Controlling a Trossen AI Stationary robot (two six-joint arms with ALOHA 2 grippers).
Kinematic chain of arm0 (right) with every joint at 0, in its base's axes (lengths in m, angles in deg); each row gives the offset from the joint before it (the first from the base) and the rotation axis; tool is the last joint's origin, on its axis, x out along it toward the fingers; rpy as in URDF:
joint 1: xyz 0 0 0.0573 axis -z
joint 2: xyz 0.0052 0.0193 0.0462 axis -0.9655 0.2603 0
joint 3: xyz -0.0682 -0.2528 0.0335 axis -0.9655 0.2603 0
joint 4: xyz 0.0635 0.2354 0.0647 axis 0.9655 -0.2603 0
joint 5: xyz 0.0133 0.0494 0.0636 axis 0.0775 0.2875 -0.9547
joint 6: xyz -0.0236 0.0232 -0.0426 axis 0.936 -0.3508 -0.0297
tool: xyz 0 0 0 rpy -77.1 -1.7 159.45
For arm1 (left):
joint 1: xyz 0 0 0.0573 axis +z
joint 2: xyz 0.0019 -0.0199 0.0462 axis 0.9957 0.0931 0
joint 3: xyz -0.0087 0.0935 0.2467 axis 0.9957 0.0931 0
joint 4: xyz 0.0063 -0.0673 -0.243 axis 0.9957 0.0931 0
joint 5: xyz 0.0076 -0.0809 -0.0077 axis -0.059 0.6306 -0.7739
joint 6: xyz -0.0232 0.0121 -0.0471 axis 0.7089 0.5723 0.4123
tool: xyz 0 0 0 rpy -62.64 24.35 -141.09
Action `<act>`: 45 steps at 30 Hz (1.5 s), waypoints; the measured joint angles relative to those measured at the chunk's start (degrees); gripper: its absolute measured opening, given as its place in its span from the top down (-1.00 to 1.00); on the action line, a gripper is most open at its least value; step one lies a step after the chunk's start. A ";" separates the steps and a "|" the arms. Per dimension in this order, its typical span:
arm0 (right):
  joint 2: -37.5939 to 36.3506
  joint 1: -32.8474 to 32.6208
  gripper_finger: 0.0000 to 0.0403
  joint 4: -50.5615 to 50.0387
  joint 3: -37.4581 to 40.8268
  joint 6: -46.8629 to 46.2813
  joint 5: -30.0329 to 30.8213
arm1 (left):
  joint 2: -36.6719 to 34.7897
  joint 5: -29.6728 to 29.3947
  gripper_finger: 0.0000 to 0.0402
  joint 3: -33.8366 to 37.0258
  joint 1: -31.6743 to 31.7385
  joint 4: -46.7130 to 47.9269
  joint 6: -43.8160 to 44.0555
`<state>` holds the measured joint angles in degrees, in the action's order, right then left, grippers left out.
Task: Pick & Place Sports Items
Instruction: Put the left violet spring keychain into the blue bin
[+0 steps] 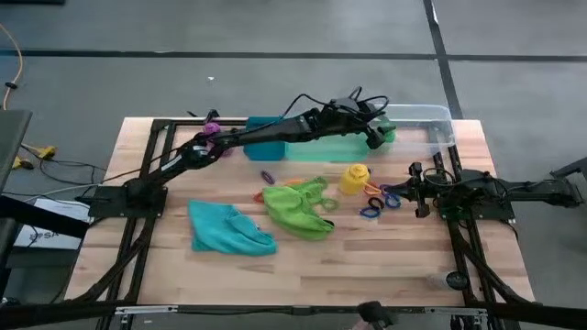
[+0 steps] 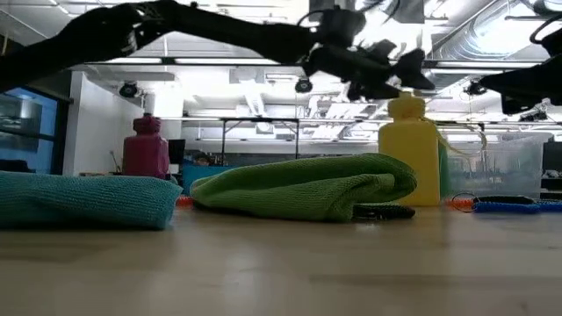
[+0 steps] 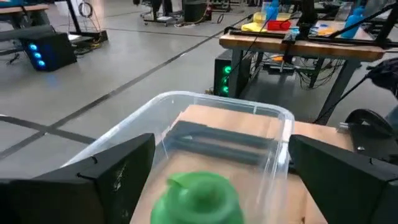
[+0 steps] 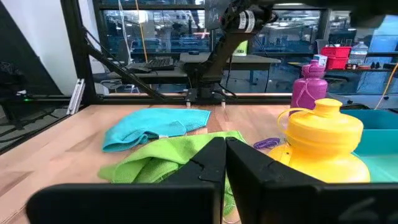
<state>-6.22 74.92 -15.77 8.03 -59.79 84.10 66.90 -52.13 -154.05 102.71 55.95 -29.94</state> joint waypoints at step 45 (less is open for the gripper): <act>-0.01 0.00 1.00 0.00 0.00 -0.01 0.00 | -19.32 -1.07 -0.50 0.00 -15.35 53.55 2.70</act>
<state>-6.23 74.92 -15.77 8.03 -59.80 84.10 47.58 -53.20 -154.05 87.36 109.50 -27.24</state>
